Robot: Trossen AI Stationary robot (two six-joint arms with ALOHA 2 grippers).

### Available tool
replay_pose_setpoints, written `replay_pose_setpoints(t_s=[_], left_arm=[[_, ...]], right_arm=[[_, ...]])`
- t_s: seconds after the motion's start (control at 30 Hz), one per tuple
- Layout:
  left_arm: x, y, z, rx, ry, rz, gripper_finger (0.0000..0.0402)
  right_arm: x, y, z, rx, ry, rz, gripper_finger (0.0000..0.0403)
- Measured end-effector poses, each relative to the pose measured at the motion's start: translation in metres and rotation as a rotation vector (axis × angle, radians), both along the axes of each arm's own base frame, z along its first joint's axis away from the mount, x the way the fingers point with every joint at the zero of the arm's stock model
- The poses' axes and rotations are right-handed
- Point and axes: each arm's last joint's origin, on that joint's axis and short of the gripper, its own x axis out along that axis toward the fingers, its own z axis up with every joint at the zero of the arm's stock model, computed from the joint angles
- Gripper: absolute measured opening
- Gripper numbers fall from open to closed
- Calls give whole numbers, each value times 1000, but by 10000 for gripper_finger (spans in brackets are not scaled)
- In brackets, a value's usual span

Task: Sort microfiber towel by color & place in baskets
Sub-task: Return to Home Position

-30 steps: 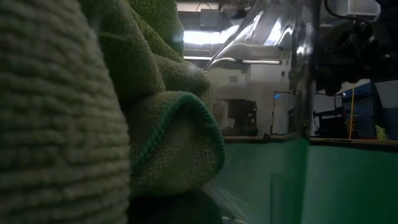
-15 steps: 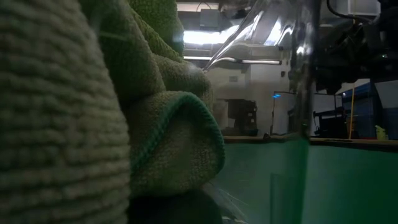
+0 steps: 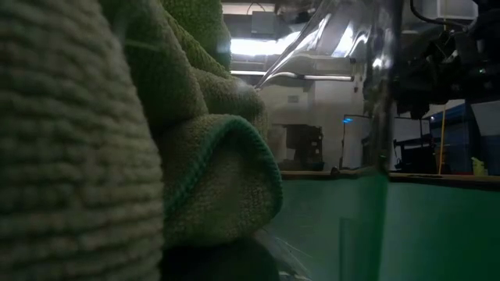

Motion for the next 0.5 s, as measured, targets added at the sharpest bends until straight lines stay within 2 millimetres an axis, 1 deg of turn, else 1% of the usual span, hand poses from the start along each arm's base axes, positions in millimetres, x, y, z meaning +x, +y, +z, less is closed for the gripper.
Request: replay_pose_setpoints(t_s=[0.1,0.17,0.37,0.5], left_arm=[[0,0,0,0,0,0,145],[0,0,0,0,0,0,145],[0,0,0,0,0,0,145],[0,0,0,0,0,0,145]], right_arm=[[0,2,1,-20,-12,68,28],[0,3,2,-25,-20,116,8],[0,4,3,-25,-24,143,17],[-2,5,8,-50,-83,166,4]])
